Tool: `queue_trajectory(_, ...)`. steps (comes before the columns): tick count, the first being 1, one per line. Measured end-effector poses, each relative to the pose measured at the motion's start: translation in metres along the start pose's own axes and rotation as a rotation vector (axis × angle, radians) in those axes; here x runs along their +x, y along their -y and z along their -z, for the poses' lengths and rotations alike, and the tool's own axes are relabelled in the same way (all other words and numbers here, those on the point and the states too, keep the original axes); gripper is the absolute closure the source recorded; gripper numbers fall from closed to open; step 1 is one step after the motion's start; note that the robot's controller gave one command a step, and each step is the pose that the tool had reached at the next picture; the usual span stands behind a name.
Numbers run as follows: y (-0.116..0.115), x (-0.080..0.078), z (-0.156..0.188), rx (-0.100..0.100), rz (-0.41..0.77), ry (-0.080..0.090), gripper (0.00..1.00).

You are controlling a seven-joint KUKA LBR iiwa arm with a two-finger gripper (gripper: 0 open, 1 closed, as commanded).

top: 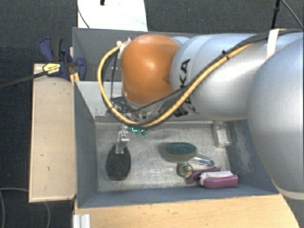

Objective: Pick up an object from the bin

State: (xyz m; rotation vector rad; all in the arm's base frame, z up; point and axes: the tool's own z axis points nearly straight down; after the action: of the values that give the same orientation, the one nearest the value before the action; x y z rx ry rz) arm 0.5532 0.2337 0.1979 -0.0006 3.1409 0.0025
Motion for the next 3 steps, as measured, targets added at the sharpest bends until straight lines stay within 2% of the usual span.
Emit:
queue_trajectory(1, -0.004, -0.036, -0.059, 0.001, 0.101, 0.002, 0.0)
queue_trajectory(2, 0.053, -0.008, -0.093, 0.002, 0.194, -0.001, 0.0)
queue_trajectory(3, 0.05, -0.009, -0.092, 0.0, 0.191, 0.003, 1.0)
